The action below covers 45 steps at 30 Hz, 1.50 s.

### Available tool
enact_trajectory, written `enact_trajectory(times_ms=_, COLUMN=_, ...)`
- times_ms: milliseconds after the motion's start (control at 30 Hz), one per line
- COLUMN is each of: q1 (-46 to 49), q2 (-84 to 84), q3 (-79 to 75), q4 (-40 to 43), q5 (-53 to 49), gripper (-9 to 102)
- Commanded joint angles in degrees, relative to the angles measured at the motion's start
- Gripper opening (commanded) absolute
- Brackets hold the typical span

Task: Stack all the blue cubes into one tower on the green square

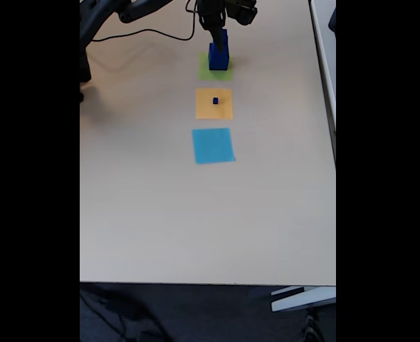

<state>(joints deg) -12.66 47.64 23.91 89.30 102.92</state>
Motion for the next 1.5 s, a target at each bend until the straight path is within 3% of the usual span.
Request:
enact_trajectory(times_ms=0, q1=0.2, q2=2.0, q3=-0.8, q4=-1.1, q5=-0.8, gripper=28)
enact_trajectory(times_ms=533, q1=0.2, q2=2.6, q3=-2.5, q4=-9.4, q5=-6.6, gripper=31)
enact_trajectory(times_ms=667, q1=0.0, q2=4.5, q3=-2.3, q4=-19.2, q5=-14.6, gripper=33)
enact_trajectory(times_ms=767, q1=0.0, q2=6.7, q3=-0.8, q4=-31.7, q5=-26.2, gripper=33)
enact_trajectory(times_ms=867, q1=1.3, q2=8.5, q3=-0.8, q4=-37.2, q5=-32.7, gripper=33)
enact_trajectory(times_ms=1000, q1=5.3, q2=13.3, q3=3.1, q4=-36.3, q5=-33.5, gripper=32)
enact_trajectory(times_ms=1267, q1=14.6, q2=18.4, q3=9.7, q4=-23.6, q5=-29.2, gripper=31)
enact_trajectory(times_ms=1467, q1=14.8, q2=14.0, q3=10.8, q4=-20.7, q5=-26.4, gripper=29)
